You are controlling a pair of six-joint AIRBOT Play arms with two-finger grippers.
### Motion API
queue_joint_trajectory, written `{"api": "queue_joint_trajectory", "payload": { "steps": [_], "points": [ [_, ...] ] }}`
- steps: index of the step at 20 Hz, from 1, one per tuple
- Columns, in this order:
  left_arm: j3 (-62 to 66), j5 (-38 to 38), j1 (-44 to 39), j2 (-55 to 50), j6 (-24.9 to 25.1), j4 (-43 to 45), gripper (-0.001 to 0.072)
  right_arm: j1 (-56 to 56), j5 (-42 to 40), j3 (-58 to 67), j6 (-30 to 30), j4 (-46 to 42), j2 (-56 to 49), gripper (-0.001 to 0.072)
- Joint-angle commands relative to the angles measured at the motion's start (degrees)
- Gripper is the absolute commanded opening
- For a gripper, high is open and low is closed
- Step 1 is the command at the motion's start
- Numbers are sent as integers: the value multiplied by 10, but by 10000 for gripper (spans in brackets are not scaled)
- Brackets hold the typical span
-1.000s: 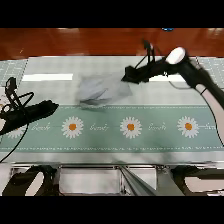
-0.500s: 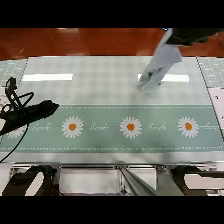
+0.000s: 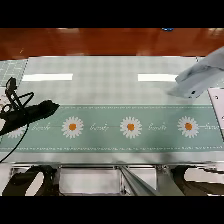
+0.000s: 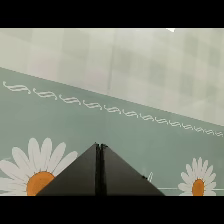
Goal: Fold the shirts.
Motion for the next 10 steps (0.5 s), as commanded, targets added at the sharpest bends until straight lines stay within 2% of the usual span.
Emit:
{"api": "queue_joint_trajectory", "payload": {
  "steps": [1, 6, 10],
  "points": [
    [0, 1, 0, 0, 0, 0, 16, -80, 61, -4, -12, 17, 14, 19],
    [0, 1, 0, 0, 0, 0, 16, -170, 107, -115, -15, -65, 83, 18],
    [0, 2, 0, 0, 0, 0, 16, -294, 116, -274, -7, -184, 178, 19]
  ]
}}
